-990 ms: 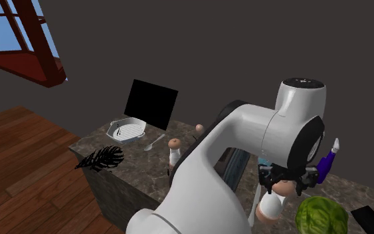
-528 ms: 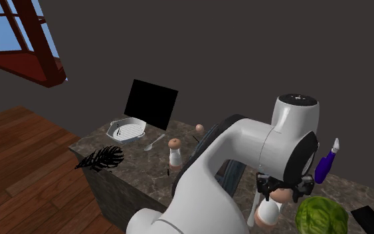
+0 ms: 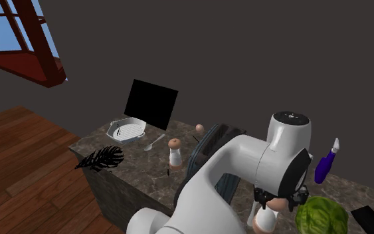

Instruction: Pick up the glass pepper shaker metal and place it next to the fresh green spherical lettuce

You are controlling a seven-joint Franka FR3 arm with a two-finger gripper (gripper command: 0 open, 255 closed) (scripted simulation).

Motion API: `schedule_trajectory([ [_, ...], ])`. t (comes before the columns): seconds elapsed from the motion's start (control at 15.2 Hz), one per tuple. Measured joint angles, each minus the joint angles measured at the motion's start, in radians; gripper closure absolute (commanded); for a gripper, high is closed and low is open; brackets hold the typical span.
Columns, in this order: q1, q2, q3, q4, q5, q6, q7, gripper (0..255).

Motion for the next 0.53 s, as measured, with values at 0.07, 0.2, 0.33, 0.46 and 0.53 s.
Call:
schedule_trajectory([
  [0.07, -0.003, -0.001, -0.005, -0.016, -0.007, 0.014, 0.004, 255],
  [0.2, -0.008, 0.002, -0.018, -0.037, -0.02, 0.038, 0.007, 255],
  [0.33, -0.011, 0.006, -0.031, -0.057, -0.032, 0.062, 0.011, 255],
  [0.46, -0.016, 0.013, -0.046, -0.081, -0.048, 0.093, 0.017, 255],
  [0.53, -0.018, 0.017, -0.054, -0.093, -0.056, 0.108, 0.02, 255],
])
